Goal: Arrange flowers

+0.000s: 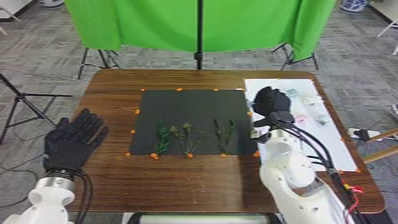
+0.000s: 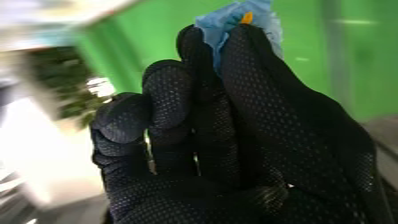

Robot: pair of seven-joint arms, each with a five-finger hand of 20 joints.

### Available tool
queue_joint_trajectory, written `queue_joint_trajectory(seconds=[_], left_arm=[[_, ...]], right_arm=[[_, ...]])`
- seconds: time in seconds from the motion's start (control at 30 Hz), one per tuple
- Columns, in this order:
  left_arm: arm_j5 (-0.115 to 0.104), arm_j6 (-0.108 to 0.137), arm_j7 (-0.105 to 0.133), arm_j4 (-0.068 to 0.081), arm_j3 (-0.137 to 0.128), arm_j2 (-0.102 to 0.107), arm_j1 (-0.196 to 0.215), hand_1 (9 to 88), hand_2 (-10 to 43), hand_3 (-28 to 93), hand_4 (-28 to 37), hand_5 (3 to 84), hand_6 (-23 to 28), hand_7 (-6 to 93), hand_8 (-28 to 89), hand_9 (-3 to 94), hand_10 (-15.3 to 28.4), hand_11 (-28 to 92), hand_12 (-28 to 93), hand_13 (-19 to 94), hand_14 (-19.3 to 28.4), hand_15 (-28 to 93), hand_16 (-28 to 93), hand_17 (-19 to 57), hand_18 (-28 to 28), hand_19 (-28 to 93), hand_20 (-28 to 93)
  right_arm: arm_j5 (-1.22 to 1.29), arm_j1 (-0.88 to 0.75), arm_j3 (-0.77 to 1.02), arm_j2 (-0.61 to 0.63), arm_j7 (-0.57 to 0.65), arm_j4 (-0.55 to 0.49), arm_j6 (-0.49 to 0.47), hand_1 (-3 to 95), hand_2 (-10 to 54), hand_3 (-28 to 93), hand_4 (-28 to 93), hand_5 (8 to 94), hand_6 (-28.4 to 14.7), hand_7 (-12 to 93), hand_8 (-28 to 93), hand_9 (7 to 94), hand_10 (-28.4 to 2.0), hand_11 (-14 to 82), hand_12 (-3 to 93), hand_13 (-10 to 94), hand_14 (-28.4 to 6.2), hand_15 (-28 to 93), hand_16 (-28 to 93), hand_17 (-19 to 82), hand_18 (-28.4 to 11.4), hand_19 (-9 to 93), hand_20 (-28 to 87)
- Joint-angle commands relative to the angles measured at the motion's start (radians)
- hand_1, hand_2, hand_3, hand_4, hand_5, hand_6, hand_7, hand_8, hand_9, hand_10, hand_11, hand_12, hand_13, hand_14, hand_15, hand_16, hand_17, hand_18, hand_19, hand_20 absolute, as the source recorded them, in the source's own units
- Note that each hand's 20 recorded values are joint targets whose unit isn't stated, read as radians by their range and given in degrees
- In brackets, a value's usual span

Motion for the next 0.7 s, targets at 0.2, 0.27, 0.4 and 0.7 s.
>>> queue_joint_trajectory(seconds=[0.2, 0.27, 0.4, 0.7], left_arm=[[-0.021, 0.014, 0.045, 0.003, -0.006, 0.044, -0.019, 28.9, 15.8, 77, -28.3, 49.8, 9.0, 18.6, -10, 42.1, 15.9, 28, 13, 30, 16.7, 49, -7, -5.9, 16.7, 42, 18], [-0.038, 0.007, 0.056, -0.002, 0.004, 0.052, -0.021, 28.9, 15.8, 77, -28.3, 49.9, 8.9, 18.7, -10, 42.1, 16.0, 27, 13, 30, 16.7, 49, -7, -5.9, 16.7, 42, 18], [0.007, 0.031, 0.059, 0.009, 0.029, 0.069, -0.058, 28.4, 15.8, 76, -28.3, 49.9, 9.0, 18.7, -10, 42.1, 16.1, 27, 13, 30, 16.6, 49, -7, -6.0, 16.7, 42, 18], [0.022, 0.012, 0.065, -0.005, 0.019, 0.075, -0.053, 28.4, 15.6, 76, -28.3, 50.1, 9.0, 19.0, -10, 42.2, 16.1, 27, 13, 30, 16.8, 49, -7, -6.0, 16.6, 42, 18]], right_arm=[[-0.025, 0.244, -0.256, -0.33, -0.408, 0.205, -0.223, 63.3, -9.5, 72, -28, 73.5, 0.2, 38, 1, 80.6, -10.8, 17.7, 48.3, 60, -10.3, 62, 49, 33, -21.6, 86, 48], [-0.205, 0.249, -0.238, -0.373, -0.557, 0.292, -0.182, 63.3, -9.5, 72, -28, 73.4, 0.3, 38, 1, 80.7, -10.7, 17.7, 48.2, 60, -10.2, 62, 49, 33, -21.7, 86, 48], [-0.405, 0.261, -0.21, -0.42, -0.664, 0.385, -0.145, 63.1, -9.5, 72, -28, 73.2, 0.4, 39, 0, 80.7, -10.5, 17.8, 48.0, 60, -9.7, 61, 49, 33, -21.6, 86, 48], [-0.615, 0.238, -0.206, -0.452, -0.7, 0.42, -0.193, 62.4, -9.5, 73, -28, 72.4, 0.9, 41, 0, 78.6, -10.0, 16.7, 47.0, 58, -9.0, 59, 50, 33, -21.4, 85, 48]])
